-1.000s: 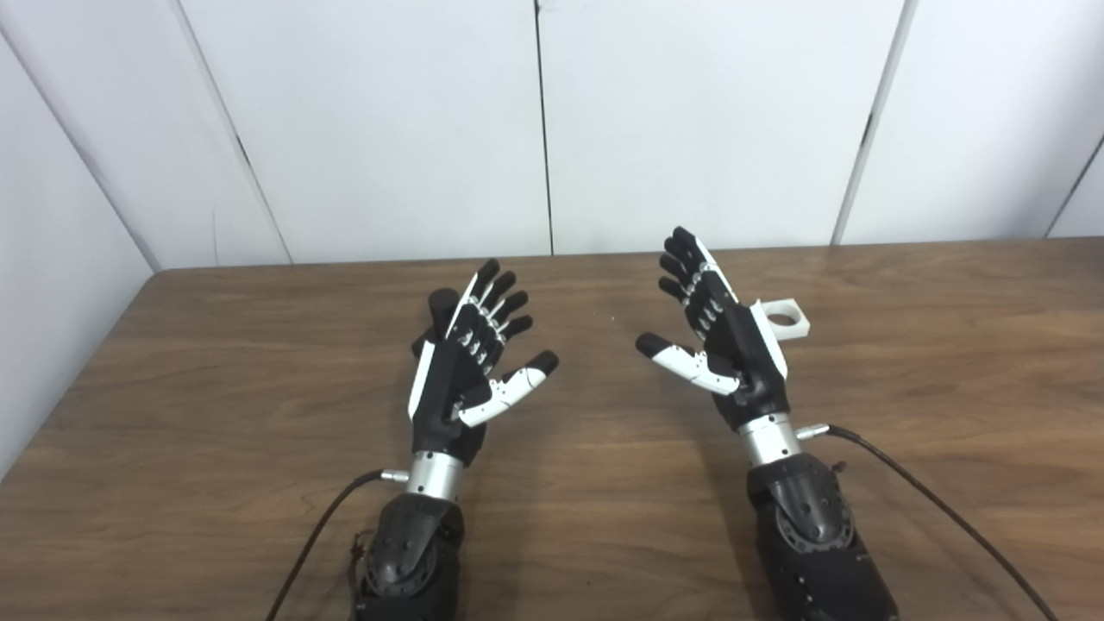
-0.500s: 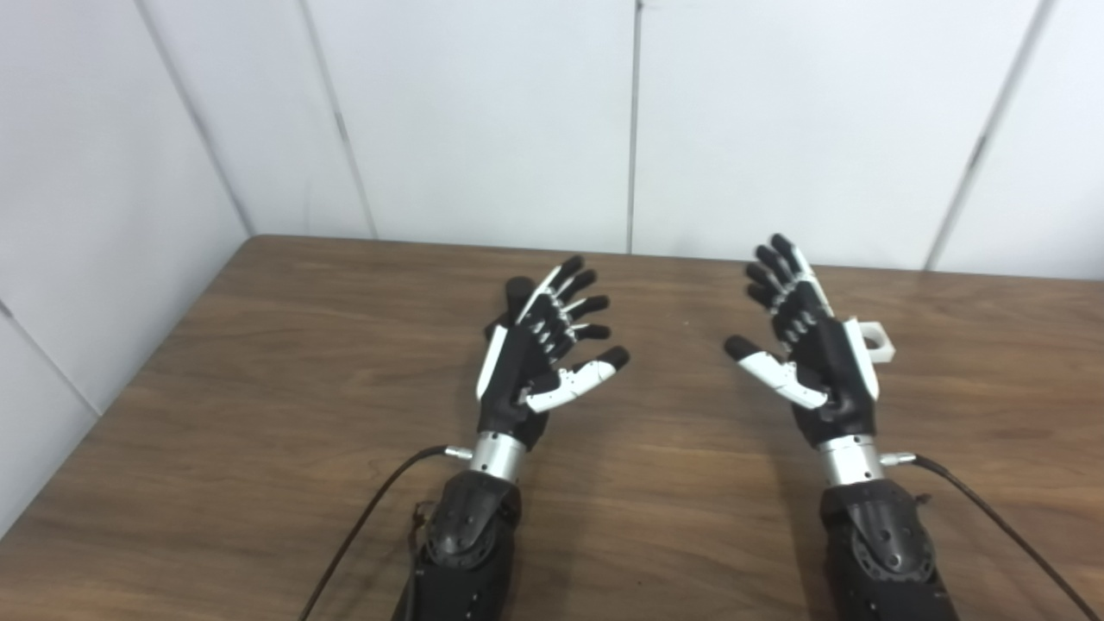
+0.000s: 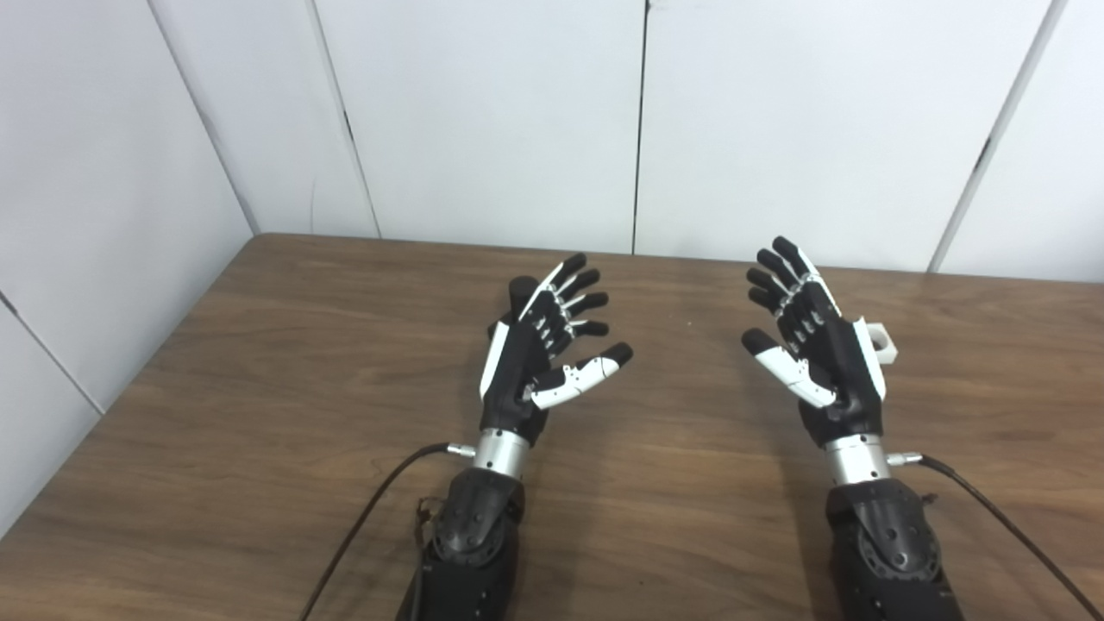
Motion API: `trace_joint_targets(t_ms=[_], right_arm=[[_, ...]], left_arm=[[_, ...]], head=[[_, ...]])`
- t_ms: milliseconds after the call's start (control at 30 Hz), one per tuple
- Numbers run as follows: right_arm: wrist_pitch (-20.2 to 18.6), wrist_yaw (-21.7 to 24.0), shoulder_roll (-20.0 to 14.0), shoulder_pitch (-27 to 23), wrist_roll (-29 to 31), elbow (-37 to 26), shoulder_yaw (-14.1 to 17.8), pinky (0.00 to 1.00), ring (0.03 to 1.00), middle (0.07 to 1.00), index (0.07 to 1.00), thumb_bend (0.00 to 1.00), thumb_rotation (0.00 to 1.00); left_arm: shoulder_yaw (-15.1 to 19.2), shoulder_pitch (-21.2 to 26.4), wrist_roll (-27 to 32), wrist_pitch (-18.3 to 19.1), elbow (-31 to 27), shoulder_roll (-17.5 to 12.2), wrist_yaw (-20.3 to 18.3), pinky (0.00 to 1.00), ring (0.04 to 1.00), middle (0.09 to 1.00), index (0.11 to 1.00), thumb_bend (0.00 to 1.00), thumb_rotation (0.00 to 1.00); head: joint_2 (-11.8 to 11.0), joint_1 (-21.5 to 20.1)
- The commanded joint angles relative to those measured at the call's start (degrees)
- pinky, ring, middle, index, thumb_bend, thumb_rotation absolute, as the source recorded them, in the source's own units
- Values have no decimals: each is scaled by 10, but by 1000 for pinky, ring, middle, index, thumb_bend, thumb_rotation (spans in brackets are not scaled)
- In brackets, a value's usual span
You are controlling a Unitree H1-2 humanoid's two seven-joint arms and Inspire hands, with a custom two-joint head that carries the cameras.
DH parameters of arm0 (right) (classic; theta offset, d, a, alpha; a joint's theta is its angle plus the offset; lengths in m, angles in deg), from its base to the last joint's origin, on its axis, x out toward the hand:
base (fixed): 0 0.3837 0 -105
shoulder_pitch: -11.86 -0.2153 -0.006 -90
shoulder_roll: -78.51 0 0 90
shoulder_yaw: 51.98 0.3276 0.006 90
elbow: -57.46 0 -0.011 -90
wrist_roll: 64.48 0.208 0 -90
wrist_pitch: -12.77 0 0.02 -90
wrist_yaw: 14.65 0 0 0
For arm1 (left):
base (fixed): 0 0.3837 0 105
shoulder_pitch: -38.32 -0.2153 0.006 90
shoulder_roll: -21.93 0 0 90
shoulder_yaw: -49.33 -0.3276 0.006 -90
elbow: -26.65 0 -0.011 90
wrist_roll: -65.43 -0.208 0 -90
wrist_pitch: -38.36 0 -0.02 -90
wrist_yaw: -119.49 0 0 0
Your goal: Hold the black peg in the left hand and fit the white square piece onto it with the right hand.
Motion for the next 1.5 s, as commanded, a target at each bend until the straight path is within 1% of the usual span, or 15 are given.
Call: trace_joint_targets(t_ms=[0, 100, 167, 367, 467, 567, 667, 800, 867, 967, 1133, 1233, 1333, 1400, 1467], right_arm=[[4, 11, -34, 77, 0, 73, 17, 844, 867, 895, 918, 771, 461], [4, 12, -34, 76, 2, 77, 17, 851, 868, 899, 919, 781, 468], [4, 11, -34, 76, 1, 76, 17, 855, 867, 896, 920, 780, 465], [4, 5, -33, 76, -6, 76, 17, 847, 858, 892, 918, 778, 463], [4, 6, -32, 75, -5, 76, 19, 847, 862, 894, 918, 758, 451], [4, 8, -32, 76, -3, 76, 20, 849, 858, 894, 918, 753, 453], [4, 9, -31, 75, -1, 77, 21, 852, 861, 896, 918, 758, 448], [4, 11, -31, 73, -1, 82, 22, 851, 861, 898, 923, 743, 438], [4, 13, -29, 73, 1, 83, 22, 859, 868, 901, 925, 741, 433], [4, 14, -27, 72, 3, 85, 24, 861, 873, 902, 927, 764, 460], [4, 14, -27, 71, 4, 90, 26, 861, 870, 902, 927, 762, 466], [4, 15, -27, 70, 3, 93, 28, 862, 869, 899, 924, 748, 441], [4, 7, -26, 69, -3, 93, 28, 843, 853, 891, 919, 756, 449], [4, 8, -26, 68, -2, 92, 29, 840, 851, 893, 918, 757, 449], [4, 11, -26, 67, 1, 92, 30, 839, 852, 894, 914, 763, 451]], left_arm=[[-7, -48, -72, 18, 4, -15, 40, 650, 767, 823, 864, 674, 42], [-10, -46, -113, 35, -17, -27, 58, 679, 786, 823, 851, 692, 56], [-13, -46, -138, 47, -32, -36, 67, 696, 792, 824, 842, 697, 88], [-27, -48, -200, 74, -67, -53, 88, 620, 768, 823, 835, 697, 131], [-39, -48, -255, 89, -89, -65, 111, 617, 755, 819, 833, 699, 161], [-42, -45, -288, 103, -107, -72, 130, 605, 745, 817, 829, 701, 165], [-41, -42, -307, 114, -120, -79, 139, 608, 752, 822, 835, 696, 181], [-36, -35, -329, 128, -137, -92, 147, 659, 775, 828, 832, 701, 197], [-33, -31, -332, 130, -141, -100, 146, 678, 787, 831, 832, 695, 197], [-27, -24, -322, 134, -146, -113, 139, 693, 807, 841, 836, 681, 198], [-25, -14, -331, 136, -142, -126, 152, 678, 802, 838, 828, 684, 198], [-29, -9, -355, 145, -137, -137, 161, 683, 806, 835, 825, 683, 229], [-29, -5, -369, 155, -132, -140, 164, 701, 829, 847, 827, 692, 232], [-30, -1, -383, 165, -126, -141, 169, 717, 842, 856, 830, 708, 238], [-34, 6, -405, 192, -120, -143, 166, 783, 860, 868, 835, 717, 283]], head=[[0, 1], [-1, 1], [-2, 1], [-3, -2], [-4, -3], [-4, -3], [-5, -1], [-7, -2], [-7, -2], [-8, -2], [-8, -2], [-11, -4], [-12, -7], [-11, -9], [-11, -8]])
